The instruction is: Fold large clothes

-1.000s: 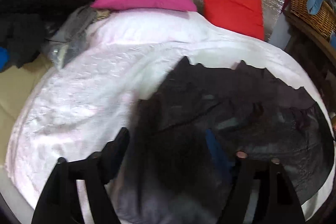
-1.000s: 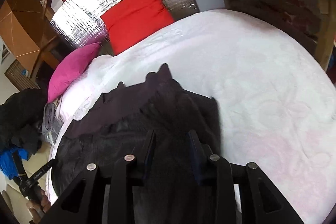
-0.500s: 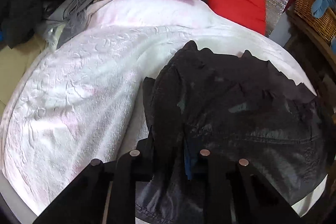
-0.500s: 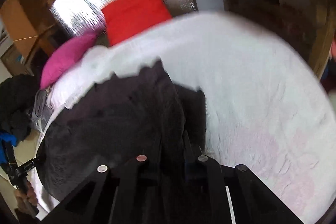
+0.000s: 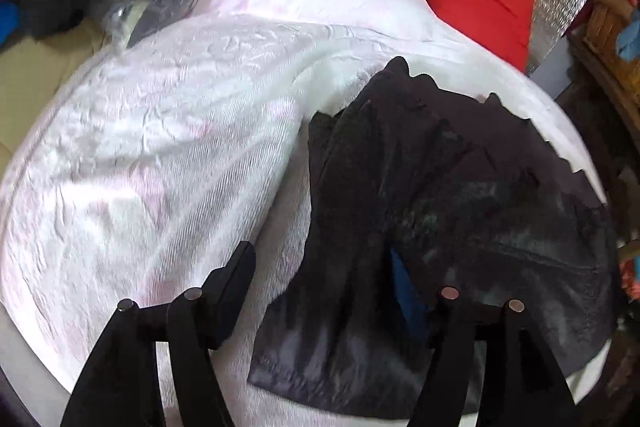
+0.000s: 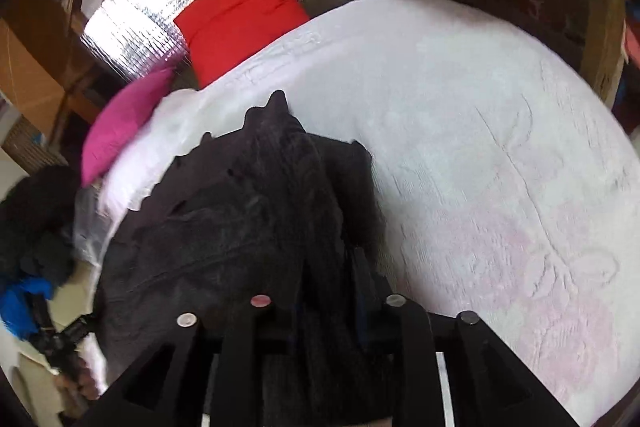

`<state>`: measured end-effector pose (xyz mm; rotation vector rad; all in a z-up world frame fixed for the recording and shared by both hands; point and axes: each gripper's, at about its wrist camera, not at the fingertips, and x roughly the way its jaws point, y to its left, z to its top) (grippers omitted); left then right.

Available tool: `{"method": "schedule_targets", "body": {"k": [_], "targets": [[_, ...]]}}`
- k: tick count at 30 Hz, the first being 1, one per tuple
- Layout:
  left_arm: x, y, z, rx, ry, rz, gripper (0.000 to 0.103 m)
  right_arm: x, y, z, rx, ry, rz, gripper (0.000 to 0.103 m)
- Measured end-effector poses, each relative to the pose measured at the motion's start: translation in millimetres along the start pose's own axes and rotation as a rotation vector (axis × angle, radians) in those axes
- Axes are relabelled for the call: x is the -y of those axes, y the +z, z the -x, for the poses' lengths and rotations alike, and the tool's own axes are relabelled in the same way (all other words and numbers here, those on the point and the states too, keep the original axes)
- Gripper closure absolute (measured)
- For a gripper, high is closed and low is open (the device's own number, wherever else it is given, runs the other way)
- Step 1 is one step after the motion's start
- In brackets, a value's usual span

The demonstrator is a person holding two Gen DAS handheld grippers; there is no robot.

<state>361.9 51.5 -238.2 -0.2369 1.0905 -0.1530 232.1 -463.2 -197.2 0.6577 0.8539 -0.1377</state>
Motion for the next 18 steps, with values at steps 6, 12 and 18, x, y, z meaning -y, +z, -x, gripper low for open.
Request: {"method": "schedule_targets", "body": {"k": [6, 12, 18], "targets": [[-8.5, -23.0, 16.1, -0.013, -0.101, 0.019, 0.032, 13.0, -17.9, 20.1, -0.007, 0.081, -0.053, 0.029], [-2.8, -34.2, 18.2, 0.008, -0.119, -0.034, 0.059, -3.7, -34.5, -4.4, -0.074, 0.012, 0.04, 0.064], [12.0, -35.9, 4.9, 0.021, -0.017, -0.114, 0.053, -28.1, -44.4, 12.2, 0.032, -0.107, 0.146, 0.075]]}}
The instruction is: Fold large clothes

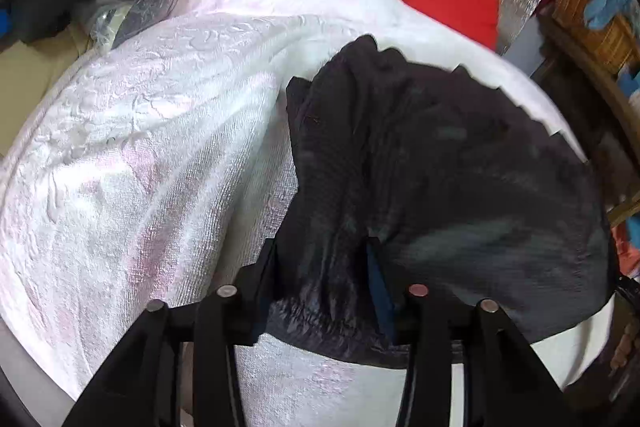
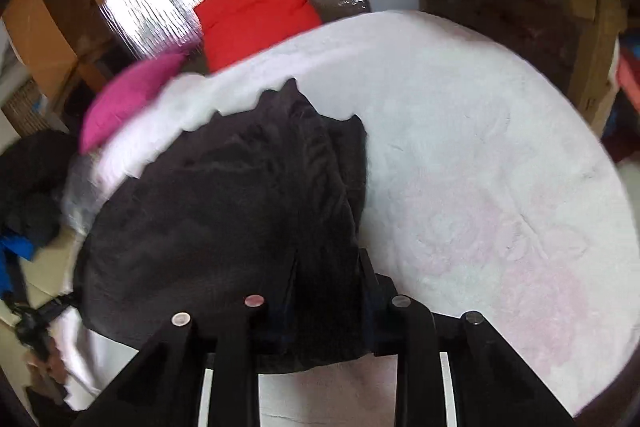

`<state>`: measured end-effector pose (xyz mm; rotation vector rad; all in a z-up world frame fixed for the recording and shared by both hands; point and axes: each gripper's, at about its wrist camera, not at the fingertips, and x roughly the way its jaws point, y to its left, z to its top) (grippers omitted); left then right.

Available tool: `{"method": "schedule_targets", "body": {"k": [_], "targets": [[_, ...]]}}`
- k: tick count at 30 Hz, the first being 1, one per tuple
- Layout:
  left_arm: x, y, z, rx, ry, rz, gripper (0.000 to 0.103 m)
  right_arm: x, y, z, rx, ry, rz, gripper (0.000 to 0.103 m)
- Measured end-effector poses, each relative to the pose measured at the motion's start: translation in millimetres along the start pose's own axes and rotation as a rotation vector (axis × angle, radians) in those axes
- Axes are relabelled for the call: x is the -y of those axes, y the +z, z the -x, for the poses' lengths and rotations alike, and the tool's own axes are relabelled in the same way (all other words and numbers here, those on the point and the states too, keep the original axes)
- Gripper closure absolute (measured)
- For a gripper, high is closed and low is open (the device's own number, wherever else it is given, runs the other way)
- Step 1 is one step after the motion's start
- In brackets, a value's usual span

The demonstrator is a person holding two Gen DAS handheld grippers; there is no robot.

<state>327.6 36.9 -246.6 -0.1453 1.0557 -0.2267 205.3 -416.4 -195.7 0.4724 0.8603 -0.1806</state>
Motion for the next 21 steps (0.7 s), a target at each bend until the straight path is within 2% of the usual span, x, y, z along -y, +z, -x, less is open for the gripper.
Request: {"method": "schedule_targets", "body": {"k": [2, 4, 5, 6, 7, 8, 10, 13, 21], "targets": [[6.2, -0.1, 0.6, 0.018, 0.046, -0.029, 0.049, -0.3, -3.1, -15.8, -0.058, -0.023, -0.002, 0.072], [11.1, -2.2, 4.5, 0.043, 0.1, -0.047, 0.039, 0.5, 0.4, -12.4, -0.047, -0.016, -0.02, 0.072], [13.1, -5.3, 9.8, 0.059, 0.132, -0.051, 0.037, 1.8, 1.4, -7.0, -0.036, -0.008, -0.037, 0.068], [17.0, -9.6, 17.1, 0.086, 0.169, -0.061, 0.035, 4.0, 1.8, -0.2, -0.019, -0.005, -0.062, 0.061], [19.3, -13.2, 22.9, 0.103, 0.19, -0.07, 0.035, 5.8, 0.5, 8.8, 0.002, -0.009, -0.086, 0.039], [23.6, -18.2, 30.5, 0.125, 0.222, -0.082, 0.035, 6.6, -2.8, 20.7, 0.036, -0.022, -0.097, 0.029], [32.4, -32.1, 51.4, 0.178, 0.265, -0.1, 0.029, 2.2, -10.9, 45.4, 0.135, -0.038, -0.081, 0.029], [44.3, -45.4, 80.5, 0.246, 0.28, -0.105, 0.02, -19.0, -22.2, 73.6, 0.222, -0.036, -0.024, 0.029], [70.5, -75.9, 170.1, 0.393, 0.325, -0.147, 0.01, -73.8, -69.3, 124.3, 0.246, -0.021, 0.092, 0.029]]}}
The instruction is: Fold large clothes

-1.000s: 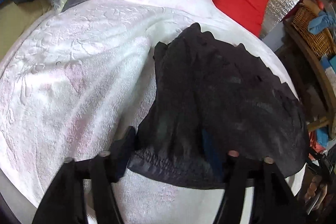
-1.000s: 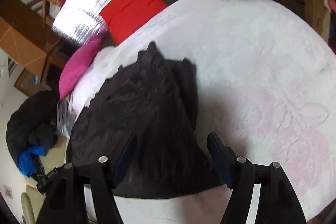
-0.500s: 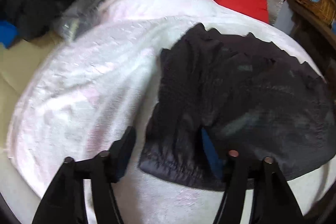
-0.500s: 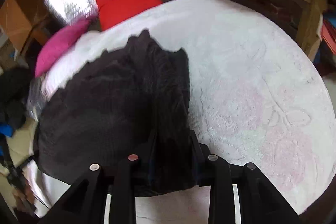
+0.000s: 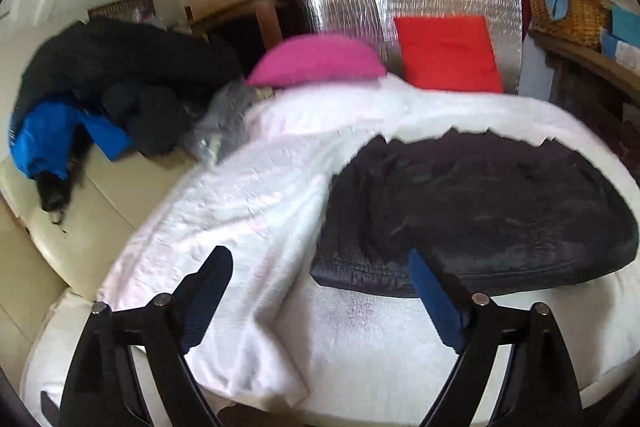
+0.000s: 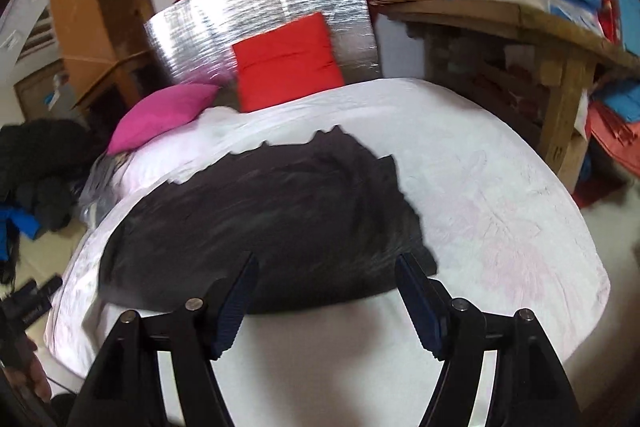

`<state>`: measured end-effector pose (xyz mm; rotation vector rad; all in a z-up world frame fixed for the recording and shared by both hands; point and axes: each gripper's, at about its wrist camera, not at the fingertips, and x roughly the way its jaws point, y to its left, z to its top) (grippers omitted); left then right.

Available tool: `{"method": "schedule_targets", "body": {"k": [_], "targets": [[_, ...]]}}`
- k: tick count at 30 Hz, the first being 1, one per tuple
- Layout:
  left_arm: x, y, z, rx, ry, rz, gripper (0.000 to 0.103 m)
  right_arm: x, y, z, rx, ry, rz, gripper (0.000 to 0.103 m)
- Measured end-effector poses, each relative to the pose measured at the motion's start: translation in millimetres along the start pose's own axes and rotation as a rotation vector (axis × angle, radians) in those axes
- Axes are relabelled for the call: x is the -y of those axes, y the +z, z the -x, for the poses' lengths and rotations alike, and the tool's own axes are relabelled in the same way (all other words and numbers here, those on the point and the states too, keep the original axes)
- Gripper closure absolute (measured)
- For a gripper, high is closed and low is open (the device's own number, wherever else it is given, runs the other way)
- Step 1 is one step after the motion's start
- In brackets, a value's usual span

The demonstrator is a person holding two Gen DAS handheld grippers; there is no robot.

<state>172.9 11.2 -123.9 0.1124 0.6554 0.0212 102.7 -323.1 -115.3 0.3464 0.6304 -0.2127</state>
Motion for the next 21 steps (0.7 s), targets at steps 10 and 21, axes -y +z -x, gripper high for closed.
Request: {"method": "schedule_targets", "body": {"k": [10, 21], "targets": [[-25.1, 7.7, 105.5, 0.116, 0.003, 0.077, 0.008, -75.0, -18.6, 85.9, 0.079, 0.008, 0.157, 0.029], [-39.9, -4.0, 195.8, 0.236, -0.003, 0.107, 0.001, -99.7, -36.8, 174.2, 0.179, 0.014, 0.15, 0.028]]}}
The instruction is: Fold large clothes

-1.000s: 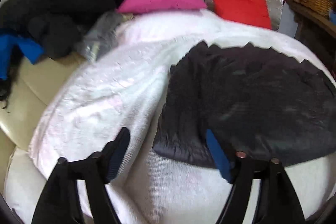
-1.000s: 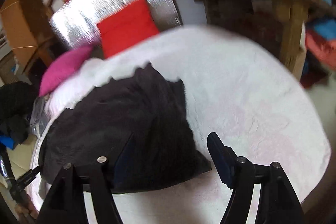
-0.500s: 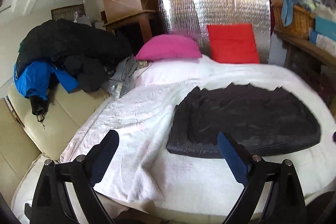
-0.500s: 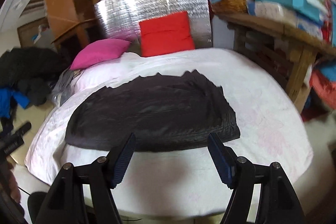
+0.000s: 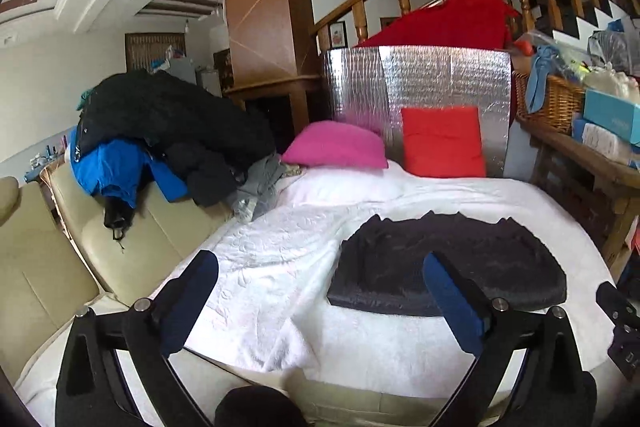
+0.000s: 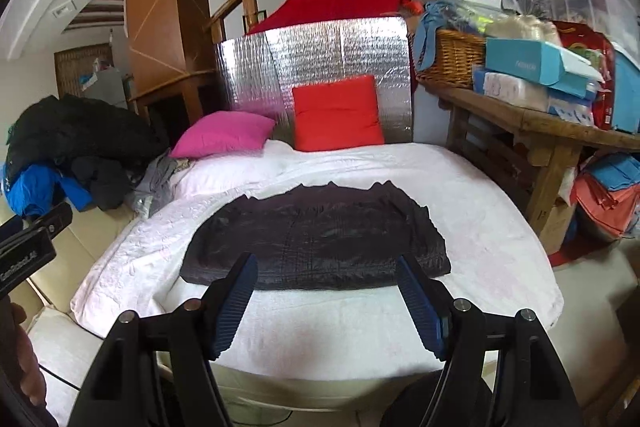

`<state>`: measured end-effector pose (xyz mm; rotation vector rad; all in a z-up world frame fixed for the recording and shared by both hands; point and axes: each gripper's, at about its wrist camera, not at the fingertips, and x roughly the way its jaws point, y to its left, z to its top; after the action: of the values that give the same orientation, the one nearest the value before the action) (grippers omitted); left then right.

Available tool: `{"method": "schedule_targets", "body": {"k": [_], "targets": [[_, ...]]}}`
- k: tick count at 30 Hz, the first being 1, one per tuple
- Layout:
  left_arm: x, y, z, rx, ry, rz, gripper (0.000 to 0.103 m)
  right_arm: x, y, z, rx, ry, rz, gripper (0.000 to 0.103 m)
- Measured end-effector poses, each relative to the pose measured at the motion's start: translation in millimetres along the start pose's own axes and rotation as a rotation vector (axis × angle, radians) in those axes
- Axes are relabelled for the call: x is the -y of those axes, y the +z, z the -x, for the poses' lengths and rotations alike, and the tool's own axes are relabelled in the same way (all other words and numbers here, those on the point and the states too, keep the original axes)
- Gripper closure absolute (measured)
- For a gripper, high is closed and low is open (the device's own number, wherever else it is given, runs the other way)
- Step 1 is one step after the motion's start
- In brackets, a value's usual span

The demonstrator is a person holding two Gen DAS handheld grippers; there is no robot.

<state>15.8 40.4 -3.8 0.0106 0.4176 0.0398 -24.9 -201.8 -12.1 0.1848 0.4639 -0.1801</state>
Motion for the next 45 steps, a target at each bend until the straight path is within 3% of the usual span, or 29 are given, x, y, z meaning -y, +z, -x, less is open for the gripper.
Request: {"method": "schedule_targets", "body": {"k": [4, 10, 45], "targets": [[0.7, 1.9, 14.6, 0.004, -0.044, -0.011, 0.001, 1.5, 1.7, 13.0, 0.018, -0.007, -0.012, 0.028], [2.7, 3.1, 22.9, 0.033, -0.032, -0.006, 0.001, 7.3, 4.0, 15.8, 0.028, -0.029, -0.026, 0.028], [7.2, -2.3, 18.7, -0.003, -0.027, -0.012, 0.001, 5.1, 0.7, 10.6, 0.013, -0.011, -0.035, 0.028]]}}
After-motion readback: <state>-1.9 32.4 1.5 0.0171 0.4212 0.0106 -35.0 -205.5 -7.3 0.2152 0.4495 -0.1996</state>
